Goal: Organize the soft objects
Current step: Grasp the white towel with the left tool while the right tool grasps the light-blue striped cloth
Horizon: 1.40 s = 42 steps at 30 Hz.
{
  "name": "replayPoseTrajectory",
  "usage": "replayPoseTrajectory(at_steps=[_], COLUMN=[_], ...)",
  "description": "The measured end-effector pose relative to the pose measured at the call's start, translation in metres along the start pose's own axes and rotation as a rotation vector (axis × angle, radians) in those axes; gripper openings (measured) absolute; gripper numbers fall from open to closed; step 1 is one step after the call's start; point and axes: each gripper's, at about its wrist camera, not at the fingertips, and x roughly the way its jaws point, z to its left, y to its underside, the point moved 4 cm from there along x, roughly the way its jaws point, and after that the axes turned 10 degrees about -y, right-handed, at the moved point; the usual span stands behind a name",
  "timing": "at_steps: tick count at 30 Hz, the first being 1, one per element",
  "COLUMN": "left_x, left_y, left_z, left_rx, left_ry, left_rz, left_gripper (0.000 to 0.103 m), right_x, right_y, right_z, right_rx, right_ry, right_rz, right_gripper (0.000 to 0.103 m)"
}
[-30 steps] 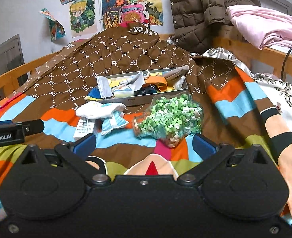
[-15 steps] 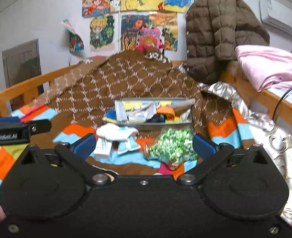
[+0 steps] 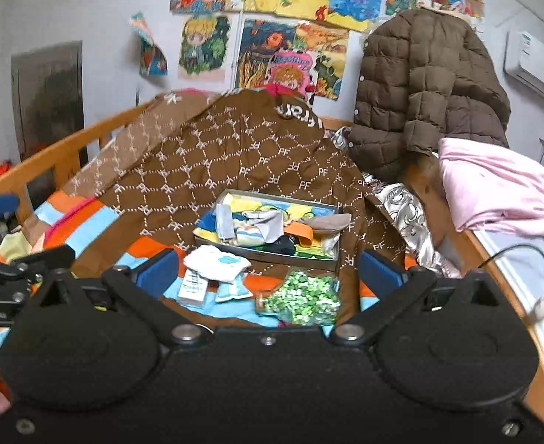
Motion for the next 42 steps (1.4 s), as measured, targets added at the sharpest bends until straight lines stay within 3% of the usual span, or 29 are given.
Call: replayPoseTrajectory(at_steps=[6, 10, 16, 23, 27, 32, 37, 42], left_x=[0.047, 0.101, 0.192, 0.293, 0.319, 0.343, 0.368, 0.378], left_y=[-0.014, -0.003, 0.020, 0.073, 0.088, 0.088, 0.101, 0.111], left_z=[-0.004, -0.005, -0.017, -0.036, -0.044, -0.052, -0.052, -0.050], left_rx=[0.052, 0.055, 0.048, 0.074, 0.111, 0.170, 0.162, 0.156], left_ry=[0.021, 0.028, 0.061, 0.171, 0.197, 0.236, 0.195, 0.194], left_rz=[0.032, 0.069, 0.072, 0.056, 0.062, 0.136, 0.245, 0.265], left_gripper=[0.102, 0.102, 0.102, 0.101, 0.100, 0.100, 0.100, 0.100], right_x=[0.036, 0.067, 0.130, 0.238, 0.275, 0.283, 0.282, 0.297], right_y=[-0.022, -0.022, -0.019, 0.019, 0.043, 0.056, 0.061, 0.061], right_z=[-0.012, -0.011, -0.026, -0.050, -0.057, -0.066, -0.059, -0.044], right_rx=[-0.043, -0.126, -0.206, -0.248, -0.273, -0.300, -0.347, -0.365], right_ry=[0.022, -0.032, -0.214, -0.411, -0.442, -0.448, -0.430, -0.461], right_rz=[0.071, 0.072, 0.076, 0.147, 0.181, 0.273, 0.323, 0.310], right_gripper=[0.102, 0.102, 0.103, 0.102, 0.102, 0.102, 0.102, 0.102])
